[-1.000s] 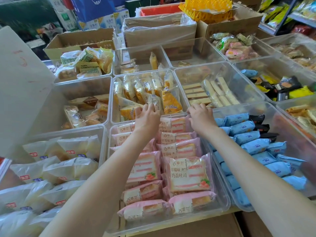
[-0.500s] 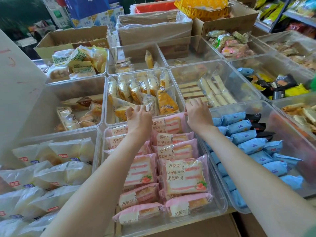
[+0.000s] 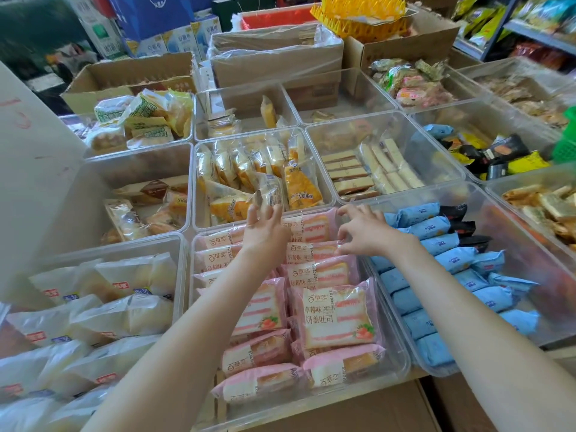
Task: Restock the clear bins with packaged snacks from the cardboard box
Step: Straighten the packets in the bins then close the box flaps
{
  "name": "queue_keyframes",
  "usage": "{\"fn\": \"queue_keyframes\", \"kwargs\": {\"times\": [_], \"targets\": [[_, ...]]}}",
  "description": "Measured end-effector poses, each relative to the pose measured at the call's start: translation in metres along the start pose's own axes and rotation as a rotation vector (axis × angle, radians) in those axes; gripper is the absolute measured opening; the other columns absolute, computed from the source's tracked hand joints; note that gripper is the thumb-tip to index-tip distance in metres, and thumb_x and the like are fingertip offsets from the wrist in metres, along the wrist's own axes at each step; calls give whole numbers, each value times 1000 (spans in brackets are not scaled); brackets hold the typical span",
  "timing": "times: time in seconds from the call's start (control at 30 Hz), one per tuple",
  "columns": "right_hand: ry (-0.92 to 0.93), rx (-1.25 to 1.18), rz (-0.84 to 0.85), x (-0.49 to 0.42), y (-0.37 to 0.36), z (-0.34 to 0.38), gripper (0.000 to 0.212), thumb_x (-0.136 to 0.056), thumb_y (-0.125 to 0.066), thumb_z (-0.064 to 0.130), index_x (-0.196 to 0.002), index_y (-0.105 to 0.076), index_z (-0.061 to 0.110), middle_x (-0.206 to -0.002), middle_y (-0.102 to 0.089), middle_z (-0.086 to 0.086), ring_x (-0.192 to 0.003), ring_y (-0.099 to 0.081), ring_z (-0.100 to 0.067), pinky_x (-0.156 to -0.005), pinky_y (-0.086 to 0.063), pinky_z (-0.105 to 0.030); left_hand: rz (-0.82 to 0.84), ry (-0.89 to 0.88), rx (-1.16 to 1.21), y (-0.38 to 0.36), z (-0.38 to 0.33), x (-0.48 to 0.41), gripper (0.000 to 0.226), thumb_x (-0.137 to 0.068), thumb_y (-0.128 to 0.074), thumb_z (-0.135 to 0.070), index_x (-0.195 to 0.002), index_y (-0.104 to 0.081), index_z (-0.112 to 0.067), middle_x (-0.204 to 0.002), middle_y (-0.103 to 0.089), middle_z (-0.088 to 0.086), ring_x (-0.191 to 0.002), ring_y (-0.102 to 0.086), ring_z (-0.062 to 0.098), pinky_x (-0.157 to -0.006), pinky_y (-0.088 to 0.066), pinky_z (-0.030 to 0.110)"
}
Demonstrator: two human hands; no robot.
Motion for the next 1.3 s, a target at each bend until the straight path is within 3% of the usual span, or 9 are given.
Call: {"fn": "queue_keyframes", "kwargs": {"times": [0.2, 0.37, 0.53, 0.7, 0.8, 0.9, 0.97, 1.13, 1.3], "targets": [[27, 195, 6, -2, 2, 9, 38, -80, -65, 45, -111, -66, 23, -148, -23, -3, -135, -17, -25, -109, -17, -45, 0, 66, -86, 2, 1, 0, 42, -82, -69, -28, -122, -59, -20, -144, -27, 8, -137, -18, 29, -116, -4, 48], [69, 66, -273, -5, 23, 7, 22, -83, -65, 34, -99, -65, 19, -133, -41, 2, -125, -27, -18, -101, -14, -35, -116, 80, -88, 13, 10, 1, 29, -86, -65, -21, -115, -64, -17, -139, -37, 5, -129, -31, 24, -112, -14, 40], [111, 81, -542, 1, 39, 12, 15, -84, -67, 21, -91, -63, 7, -112, -58, -7, -109, -47, -29, -88, -20, -37, -197, 139, -39, 24, 22, 6, 38, -88, -62, -16, -125, -55, -10, -137, -38, 8, -127, -34, 25, -108, -21, 38], [41, -49, -459, 13, 24, 1, 42, -83, -67, 24, -121, -52, 15, -133, -45, 0, -123, -36, -23, -93, -23, -35, -210, 91, 124, 28, 15, 19, 40, -89, -54, -14, -128, -45, -17, -147, -25, 9, -134, -26, 25, -110, -15, 42], [34, -139, -465, 31, 21, -2, 50, -82, -70, 31, -122, -44, 17, -130, -40, 0, -117, -34, -20, -87, -20, -29, -236, -30, 254, 30, 0, 31, 24, -94, -50, -24, -118, -55, -21, -150, -25, 4, -139, -19, 23, -113, -6, 44], [65, -175, -459, 45, 14, 1, 60, -78, -72, 35, -119, -29, 25, -132, -33, -2, -116, -30, -20, -87, -21, -30, -90, -86, 216, 13, -15, 38, 29, -97, -44, -42, -110, -65, -27, -158, -11, 4, -145, -5, 24, -114, 5, 49], [43, -96, -366, 45, 4, 2, 56, -80, -68, 42, -122, -34, 26, -140, -26, -1, -125, -24, -21, -96, -22, -35, 15, -17, 181, -2, -10, 37, 38, -97, -39, -48, -113, -66, -26, -160, 1, 6, -146, 5, 26, -113, 12, 52], [-43, 21, -59, 33, -21, -6, 57, -76, -66, 55, -122, -54, 24, -154, -9, 0, -138, -7, -24, -109, -13, -42, 143, 13, 79, -21, -4, 26, 40, -92, -55, -25, -132, -54, -17, -160, 9, 9, -146, 10, 29, -112, 12, 56], [-11, -7, -100, 32, -13, 0, 52, -71, -73, 45, -113, -56, 20, -146, -20, 0, -134, -12, -22, -107, -11, -38, 96, -13, 73, -15, -4, 28, 34, -89, -59, -23, -123, -60, -17, -160, 0, 6, -146, 9, 27, -111, 14, 56]]}}
Point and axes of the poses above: each hand's wrist, its own x-axis away from the middle knuckle, its own y-axis out of the back of the hand, z = x × y, the point moved 10 cm from there along -x, towards the middle knuckle
